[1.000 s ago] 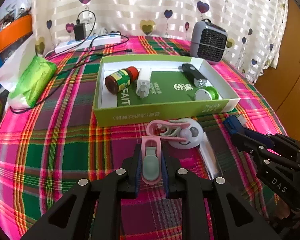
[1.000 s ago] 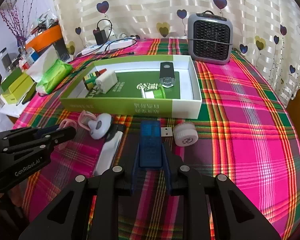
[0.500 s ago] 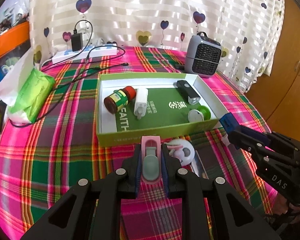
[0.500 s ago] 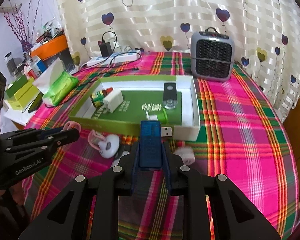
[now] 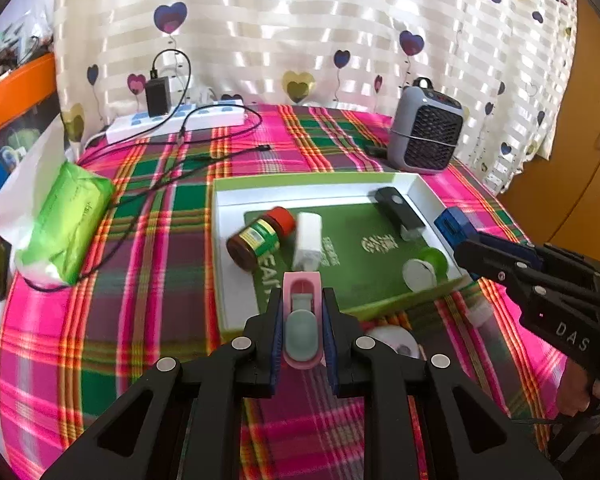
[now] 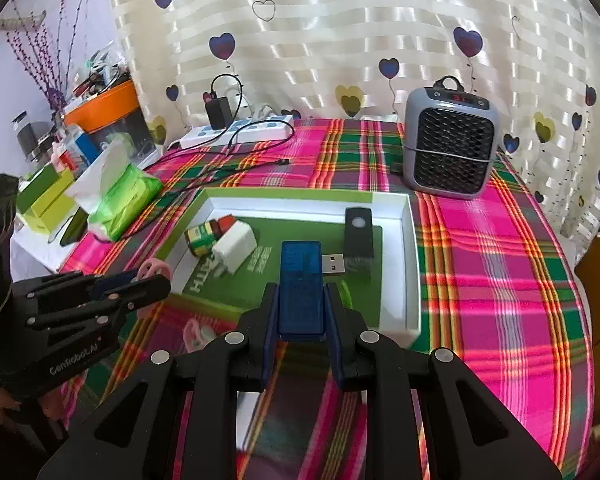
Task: Organize rigid objects
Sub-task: 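Carry the pink clip and blue USB stick over the green box with both tools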
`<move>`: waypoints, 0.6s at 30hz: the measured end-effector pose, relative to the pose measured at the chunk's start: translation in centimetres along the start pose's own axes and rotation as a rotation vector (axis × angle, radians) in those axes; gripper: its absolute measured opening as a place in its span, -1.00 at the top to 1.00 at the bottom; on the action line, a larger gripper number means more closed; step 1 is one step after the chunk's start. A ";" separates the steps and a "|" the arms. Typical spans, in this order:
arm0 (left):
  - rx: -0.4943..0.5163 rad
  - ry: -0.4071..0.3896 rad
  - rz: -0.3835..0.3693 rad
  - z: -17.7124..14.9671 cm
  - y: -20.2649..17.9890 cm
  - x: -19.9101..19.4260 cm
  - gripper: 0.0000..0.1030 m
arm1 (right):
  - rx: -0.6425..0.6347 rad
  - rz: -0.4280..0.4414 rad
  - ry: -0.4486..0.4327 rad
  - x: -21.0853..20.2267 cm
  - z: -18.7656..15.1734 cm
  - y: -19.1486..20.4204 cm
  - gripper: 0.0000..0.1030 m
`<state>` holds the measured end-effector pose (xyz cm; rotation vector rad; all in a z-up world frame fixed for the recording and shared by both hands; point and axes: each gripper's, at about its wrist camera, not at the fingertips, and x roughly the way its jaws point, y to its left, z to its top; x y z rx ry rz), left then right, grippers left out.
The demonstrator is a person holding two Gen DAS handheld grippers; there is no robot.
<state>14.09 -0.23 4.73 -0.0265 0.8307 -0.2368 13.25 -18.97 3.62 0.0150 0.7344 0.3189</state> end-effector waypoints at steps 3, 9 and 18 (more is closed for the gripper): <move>-0.001 -0.001 0.000 0.5 0.3 0.5 0.67 | -0.005 0.002 0.006 0.9 1.0 0.0 0.56; -0.019 0.012 0.000 1.4 1.1 2.0 0.67 | -0.006 -0.006 0.023 2.9 2.7 -0.1 0.56; -0.006 0.048 -0.002 2.1 1.1 4.3 0.67 | -0.006 0.017 0.071 5.9 4.0 -0.1 0.56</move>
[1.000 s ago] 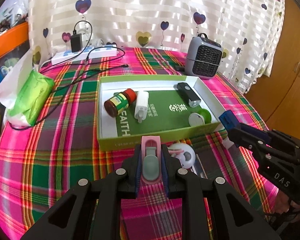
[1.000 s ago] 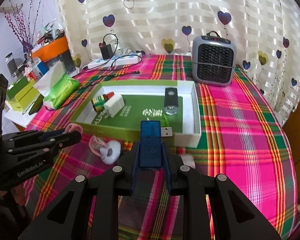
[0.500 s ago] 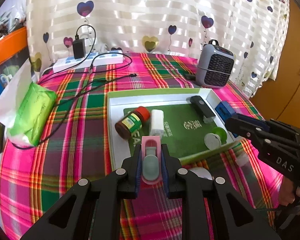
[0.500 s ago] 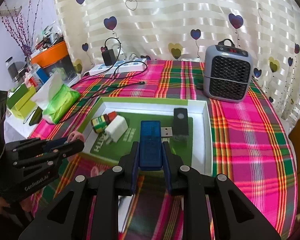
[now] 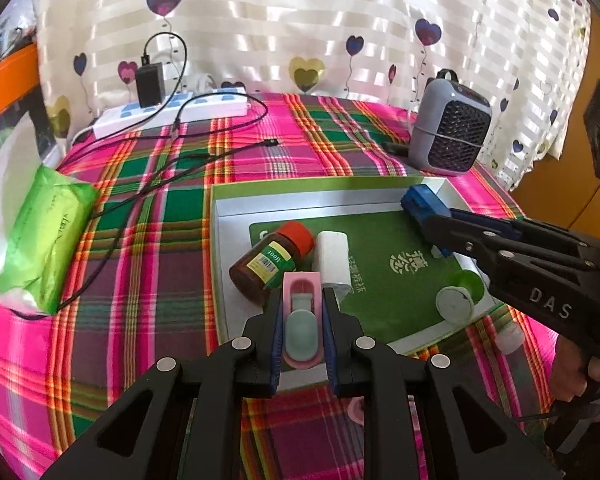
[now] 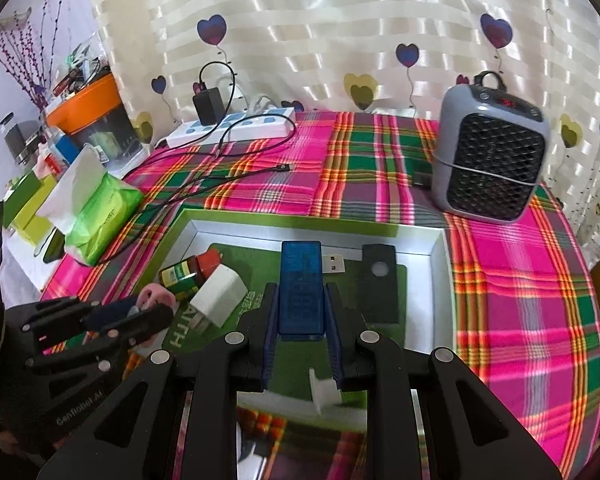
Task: Organize rigid objects
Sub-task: 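Carry the pink clip and blue USB stick over the green box with both tools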
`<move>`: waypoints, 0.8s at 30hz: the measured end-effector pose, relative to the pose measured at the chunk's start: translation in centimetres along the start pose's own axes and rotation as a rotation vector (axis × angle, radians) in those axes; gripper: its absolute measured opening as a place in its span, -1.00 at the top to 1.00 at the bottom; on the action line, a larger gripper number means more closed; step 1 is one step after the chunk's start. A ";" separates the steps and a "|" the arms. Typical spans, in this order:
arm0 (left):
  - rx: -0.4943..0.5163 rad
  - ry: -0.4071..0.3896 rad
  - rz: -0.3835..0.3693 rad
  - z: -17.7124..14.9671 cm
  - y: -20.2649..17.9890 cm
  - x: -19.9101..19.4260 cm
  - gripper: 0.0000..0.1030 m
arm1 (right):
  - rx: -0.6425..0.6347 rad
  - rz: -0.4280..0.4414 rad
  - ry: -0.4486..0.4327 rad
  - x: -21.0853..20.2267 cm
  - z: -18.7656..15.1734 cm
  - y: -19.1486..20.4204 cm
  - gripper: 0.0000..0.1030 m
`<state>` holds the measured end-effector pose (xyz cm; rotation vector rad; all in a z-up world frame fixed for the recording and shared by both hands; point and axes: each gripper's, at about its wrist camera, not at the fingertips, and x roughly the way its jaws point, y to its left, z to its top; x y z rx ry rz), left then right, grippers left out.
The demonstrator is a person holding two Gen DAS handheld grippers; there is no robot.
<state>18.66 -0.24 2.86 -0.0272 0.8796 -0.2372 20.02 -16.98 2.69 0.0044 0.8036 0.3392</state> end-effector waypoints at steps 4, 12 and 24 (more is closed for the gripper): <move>-0.002 0.012 0.005 0.2 0.2 0.8 0.67 | 0.002 0.006 0.026 1.3 0.3 -0.2 0.56; 0.007 0.038 0.014 0.4 0.4 2.2 0.67 | 0.007 0.008 0.072 3.3 0.4 -0.6 0.56; 0.012 0.043 0.014 0.7 0.4 3.0 0.67 | 0.008 -0.008 0.115 5.3 0.6 -0.6 0.56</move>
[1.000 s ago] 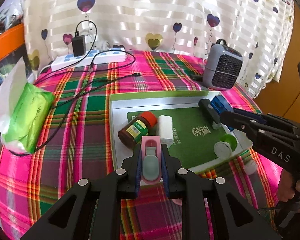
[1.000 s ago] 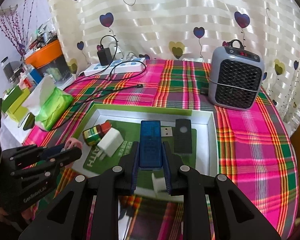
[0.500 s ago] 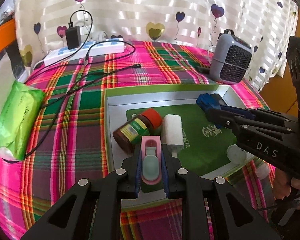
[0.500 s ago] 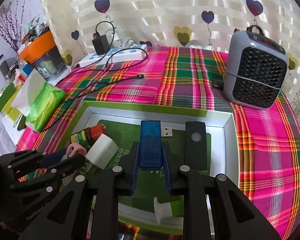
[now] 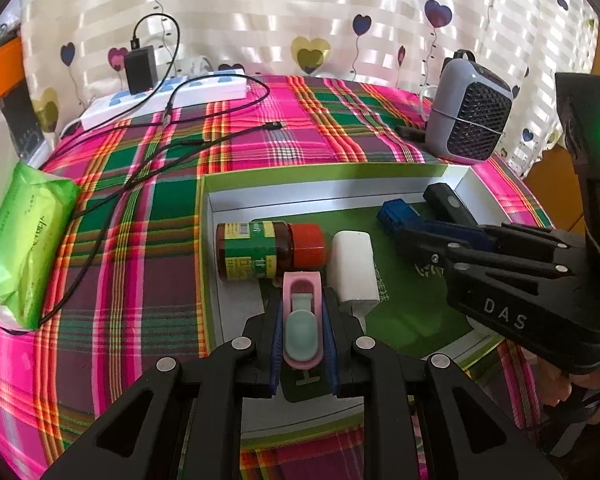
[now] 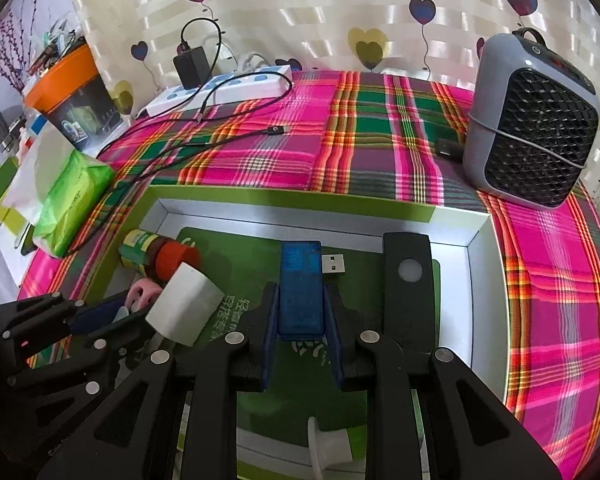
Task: Organize rigid objects
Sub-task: 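Carry the pink clip and blue USB stick over the green box with both tools, then lower the USB stick and pink clip into the box and open both tools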
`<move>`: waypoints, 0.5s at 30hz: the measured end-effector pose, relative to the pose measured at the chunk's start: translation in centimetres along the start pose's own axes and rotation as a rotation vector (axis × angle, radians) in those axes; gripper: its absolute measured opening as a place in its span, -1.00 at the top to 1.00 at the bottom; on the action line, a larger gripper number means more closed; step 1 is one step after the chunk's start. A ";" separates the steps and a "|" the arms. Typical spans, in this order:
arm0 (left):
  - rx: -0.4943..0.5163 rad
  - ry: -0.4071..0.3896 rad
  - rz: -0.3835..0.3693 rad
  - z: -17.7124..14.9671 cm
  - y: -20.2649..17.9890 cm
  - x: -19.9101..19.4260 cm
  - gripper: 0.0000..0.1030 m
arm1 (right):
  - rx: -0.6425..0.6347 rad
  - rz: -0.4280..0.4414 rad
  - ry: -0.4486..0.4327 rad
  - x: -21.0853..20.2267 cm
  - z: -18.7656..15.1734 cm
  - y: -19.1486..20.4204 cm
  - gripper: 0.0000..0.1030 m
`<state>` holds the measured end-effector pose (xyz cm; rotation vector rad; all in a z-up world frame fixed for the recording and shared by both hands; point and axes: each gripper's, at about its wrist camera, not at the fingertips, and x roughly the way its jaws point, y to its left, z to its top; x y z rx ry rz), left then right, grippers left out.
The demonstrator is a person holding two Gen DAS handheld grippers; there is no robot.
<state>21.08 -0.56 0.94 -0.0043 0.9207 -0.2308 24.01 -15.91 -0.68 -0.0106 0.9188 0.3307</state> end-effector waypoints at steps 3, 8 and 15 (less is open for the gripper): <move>0.001 -0.001 -0.001 0.0 0.0 0.0 0.67 | -0.001 0.000 0.006 0.3 0.0 0.1 0.56; 0.003 0.000 0.000 0.0 0.0 0.1 0.67 | 0.000 -0.001 0.007 0.4 0.1 0.0 0.56; 0.007 0.002 0.003 0.2 -0.1 0.1 0.67 | 0.003 -0.002 0.005 0.5 0.3 0.0 0.56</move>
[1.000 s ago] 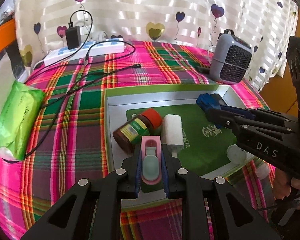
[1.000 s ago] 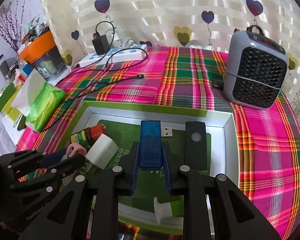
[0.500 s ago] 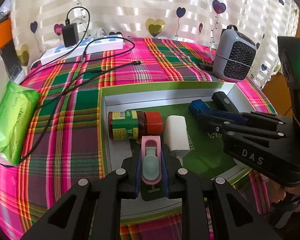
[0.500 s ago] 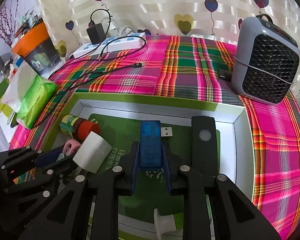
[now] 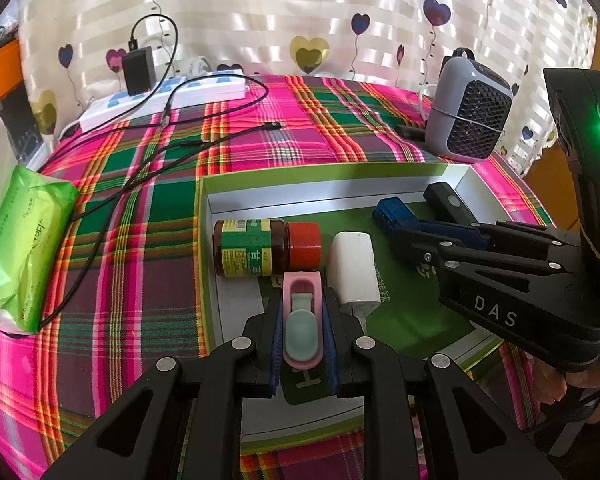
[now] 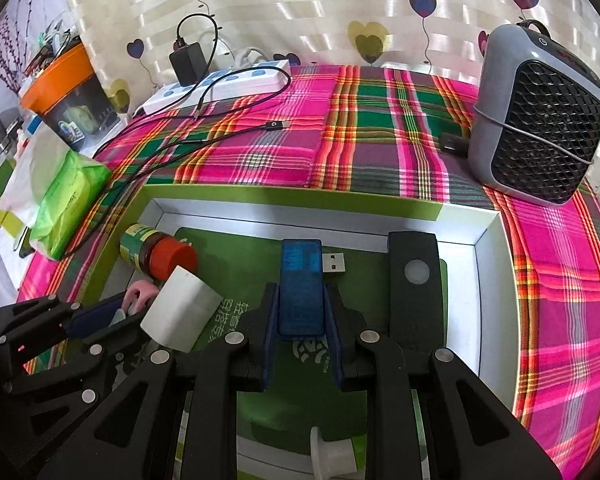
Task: Organize rigid objects
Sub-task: 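Lower the USB stick and pink clip into the box and open both tools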
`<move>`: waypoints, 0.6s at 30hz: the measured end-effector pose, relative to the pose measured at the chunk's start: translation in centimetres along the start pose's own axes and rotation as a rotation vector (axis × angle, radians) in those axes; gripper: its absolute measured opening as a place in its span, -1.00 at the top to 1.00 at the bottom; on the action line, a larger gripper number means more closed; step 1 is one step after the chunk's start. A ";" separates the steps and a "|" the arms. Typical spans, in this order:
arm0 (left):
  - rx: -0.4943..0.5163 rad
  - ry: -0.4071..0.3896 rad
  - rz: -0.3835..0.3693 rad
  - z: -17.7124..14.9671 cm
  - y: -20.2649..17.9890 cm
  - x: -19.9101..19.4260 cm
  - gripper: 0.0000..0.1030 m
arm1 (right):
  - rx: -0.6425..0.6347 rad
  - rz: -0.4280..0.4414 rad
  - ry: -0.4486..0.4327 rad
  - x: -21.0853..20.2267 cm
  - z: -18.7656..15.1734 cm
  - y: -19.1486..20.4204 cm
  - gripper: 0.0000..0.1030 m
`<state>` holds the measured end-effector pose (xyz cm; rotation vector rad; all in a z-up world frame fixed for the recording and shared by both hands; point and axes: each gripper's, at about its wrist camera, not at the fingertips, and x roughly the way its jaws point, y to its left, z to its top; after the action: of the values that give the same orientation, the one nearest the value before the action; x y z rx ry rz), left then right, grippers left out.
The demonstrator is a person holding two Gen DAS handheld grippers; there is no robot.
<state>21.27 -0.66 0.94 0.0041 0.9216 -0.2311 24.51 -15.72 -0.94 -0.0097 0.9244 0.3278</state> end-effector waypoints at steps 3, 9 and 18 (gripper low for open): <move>0.005 0.002 0.006 0.0 0.0 0.0 0.67 | 0.000 -0.002 -0.001 0.0 0.0 0.0 0.56; 0.010 0.007 0.016 0.0 -0.1 0.1 0.66 | 0.008 0.000 -0.004 0.0 -0.1 0.1 0.55; 0.026 0.006 0.030 -0.2 -0.6 0.1 0.56 | 0.028 0.012 -0.009 -0.1 -0.3 -0.1 0.35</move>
<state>21.05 -1.20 0.79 0.0422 0.9237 -0.2156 24.27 -15.89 -1.00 0.0230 0.9203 0.3261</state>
